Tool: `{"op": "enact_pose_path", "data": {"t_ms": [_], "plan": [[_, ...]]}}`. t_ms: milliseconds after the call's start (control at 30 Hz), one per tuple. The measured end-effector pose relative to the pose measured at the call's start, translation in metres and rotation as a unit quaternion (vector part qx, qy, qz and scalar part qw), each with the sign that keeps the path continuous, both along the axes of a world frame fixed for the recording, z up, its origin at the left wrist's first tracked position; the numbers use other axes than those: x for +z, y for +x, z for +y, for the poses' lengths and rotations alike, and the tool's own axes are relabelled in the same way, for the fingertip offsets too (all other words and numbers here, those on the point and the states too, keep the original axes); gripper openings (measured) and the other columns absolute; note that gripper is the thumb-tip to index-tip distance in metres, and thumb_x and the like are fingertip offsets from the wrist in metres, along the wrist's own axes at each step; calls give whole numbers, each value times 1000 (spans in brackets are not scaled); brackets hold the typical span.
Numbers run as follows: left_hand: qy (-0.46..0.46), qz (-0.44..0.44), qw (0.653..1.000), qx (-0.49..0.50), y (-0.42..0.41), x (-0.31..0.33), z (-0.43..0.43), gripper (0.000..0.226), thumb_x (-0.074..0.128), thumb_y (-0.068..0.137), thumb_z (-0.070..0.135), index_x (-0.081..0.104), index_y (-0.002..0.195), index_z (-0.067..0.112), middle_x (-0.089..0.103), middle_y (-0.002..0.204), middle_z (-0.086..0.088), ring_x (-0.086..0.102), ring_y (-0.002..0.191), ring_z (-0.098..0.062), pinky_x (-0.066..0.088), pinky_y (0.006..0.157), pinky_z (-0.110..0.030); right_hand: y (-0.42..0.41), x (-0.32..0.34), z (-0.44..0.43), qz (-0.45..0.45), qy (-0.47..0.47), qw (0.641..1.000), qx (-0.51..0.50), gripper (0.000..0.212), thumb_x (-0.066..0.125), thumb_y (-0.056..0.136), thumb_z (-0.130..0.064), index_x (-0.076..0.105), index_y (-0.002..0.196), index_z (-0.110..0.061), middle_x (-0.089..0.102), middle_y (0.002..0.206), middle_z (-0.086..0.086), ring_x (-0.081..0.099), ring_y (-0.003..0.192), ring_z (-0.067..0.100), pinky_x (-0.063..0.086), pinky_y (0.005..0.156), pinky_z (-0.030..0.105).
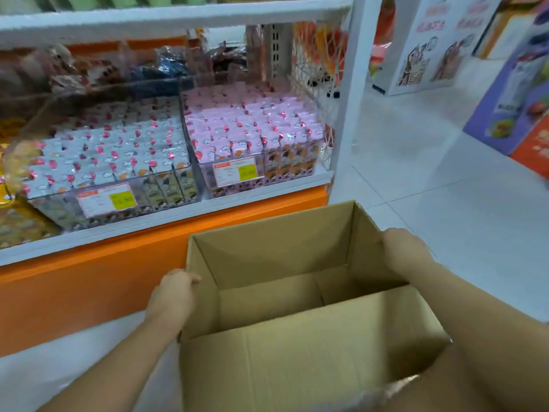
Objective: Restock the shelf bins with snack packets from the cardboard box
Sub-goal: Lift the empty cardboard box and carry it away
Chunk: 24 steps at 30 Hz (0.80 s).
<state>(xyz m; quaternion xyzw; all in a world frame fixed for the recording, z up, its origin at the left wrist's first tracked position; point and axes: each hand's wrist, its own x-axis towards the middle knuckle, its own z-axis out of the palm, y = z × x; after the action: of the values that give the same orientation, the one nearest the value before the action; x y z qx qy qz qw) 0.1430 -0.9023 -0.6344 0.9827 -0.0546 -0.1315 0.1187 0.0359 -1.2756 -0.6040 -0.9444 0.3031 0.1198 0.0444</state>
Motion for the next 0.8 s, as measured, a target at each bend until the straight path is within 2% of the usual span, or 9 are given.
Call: {"op": "enact_pose_path", "data": {"t_ms": [133,233,367,467,533,600,667,733,800], "plan": [[-44,-12,998,-44,-7,8,-48,43,45,94,-2,63,122,25,55,134,-1,57,115,-19,48,95,-33,-28,13,-42,-22,-3,999,-44,39,37,90,0,59,119,-13,59,113,7,58,99,27,46,76,29],[-80,-27,992,-94,-9,19,-96,39,48,94,3,61,124,23,58,129,-3,58,112,-19,49,93,-32,-53,29,-77,-70,-9,994,-89,37,35,91,-4,57,118,-17,55,102,6,53,91,28,43,72,31],[-124,-37,980,-151,-10,35,-160,43,53,92,5,54,130,24,64,112,-3,61,97,-18,48,77,-28,-84,47,-134,-168,-26,971,-168,38,42,91,-5,49,124,-22,64,110,10,57,93,32,45,70,34],[-174,-45,970,-164,-12,44,-198,43,57,91,8,51,130,25,59,92,6,57,71,-8,41,55,-19,-106,62,-166,-200,7,956,-213,47,54,88,-5,44,130,-23,65,118,6,58,102,31,48,77,36],[-201,-43,967,-154,-13,48,-216,41,58,91,10,51,129,26,59,90,7,54,65,-5,40,52,-19,-116,72,-177,-214,27,950,-227,54,57,84,-2,44,131,-23,64,120,5,58,106,29,49,82,37],[-225,-36,962,-151,-17,49,-227,41,59,91,11,52,129,24,65,107,0,57,72,-6,46,60,-21,-124,78,-184,-224,30,946,-234,54,55,82,3,46,128,-22,64,122,4,57,108,27,51,85,39],[-256,-29,955,-151,-23,49,-237,41,61,90,10,53,129,20,61,125,-5,62,96,-14,47,74,-22,-134,80,-191,-234,24,940,-247,49,54,81,5,51,122,-22,64,121,3,58,107,25,52,85,38],[-299,-20,943,-144,-28,49,-247,42,63,89,10,53,129,18,60,129,-4,60,110,-21,47,80,-26,-147,81,-195,-258,15,930,-261,43,53,80,5,56,114,-21,66,117,4,58,104,25,51,83,36],[-338,-4,933,-126,-32,52,-260,47,64,89,10,48,132,18,59,129,-4,61,109,-23,50,80,-30,-162,81,-199,-295,12,914,-280,40,53,80,7,59,110,-18,67,113,7,59,102,25,47,79,31]]}}
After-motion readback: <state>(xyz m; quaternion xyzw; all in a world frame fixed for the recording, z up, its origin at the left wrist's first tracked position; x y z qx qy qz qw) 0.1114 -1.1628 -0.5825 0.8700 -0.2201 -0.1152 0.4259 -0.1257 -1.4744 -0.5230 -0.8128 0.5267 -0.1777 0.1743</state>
